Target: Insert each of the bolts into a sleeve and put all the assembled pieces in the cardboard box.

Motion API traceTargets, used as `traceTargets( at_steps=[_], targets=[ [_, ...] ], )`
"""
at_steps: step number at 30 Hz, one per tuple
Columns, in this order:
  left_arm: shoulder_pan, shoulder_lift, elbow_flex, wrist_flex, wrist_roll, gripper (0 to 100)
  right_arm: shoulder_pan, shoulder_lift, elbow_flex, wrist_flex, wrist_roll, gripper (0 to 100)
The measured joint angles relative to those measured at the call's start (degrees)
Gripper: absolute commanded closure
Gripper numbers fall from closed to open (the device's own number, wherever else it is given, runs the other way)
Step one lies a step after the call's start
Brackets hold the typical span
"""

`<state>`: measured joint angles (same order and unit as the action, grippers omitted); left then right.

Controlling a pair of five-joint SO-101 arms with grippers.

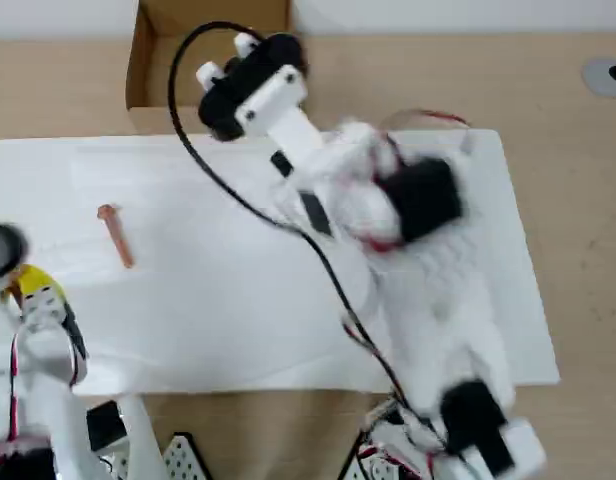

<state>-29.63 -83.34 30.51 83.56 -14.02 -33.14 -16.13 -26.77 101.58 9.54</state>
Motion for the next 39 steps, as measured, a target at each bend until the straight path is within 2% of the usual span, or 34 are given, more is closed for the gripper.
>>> traceTargets(
  at_steps=[5,9,15,18,21,25,33,39],
  targets=[
    [1.67,-1.93,-5.10,-4.75,12.57,100,-3.34,-18.02,0.79,0.00,0.00,98.8],
    [6.77,-3.96,-4.22,-12.13,15.91,100,-3.43,-30.42,8.97,0.09,0.00,98.8],
    [22.68,-6.24,5.54,-24.35,16.26,100,-3.43,-46.95,31.65,0.09,0.18,98.8],
    [31.38,-5.98,9.05,-27.60,16.26,100,-6.15,-54.07,44.04,-2.02,0.97,98.8],
    [35.96,-5.89,9.76,-28.92,16.26,100,-10.55,-60.66,53.98,-8.35,0.97,98.8],
    [38.07,-6.15,9.85,-29.19,17.67,100,-14.24,-66.73,67.52,-20.84,0.00,98.8],
    [39.03,-6.24,9.93,-29.19,27.43,100,-15.03,-70.59,90.90,-44.48,-8.00,98.9],
    [50.11,-6.42,13.01,-29.19,29.89,100,-15.38,-70.59,99.87,-57.67,-8.44,98.9]
  ],
)
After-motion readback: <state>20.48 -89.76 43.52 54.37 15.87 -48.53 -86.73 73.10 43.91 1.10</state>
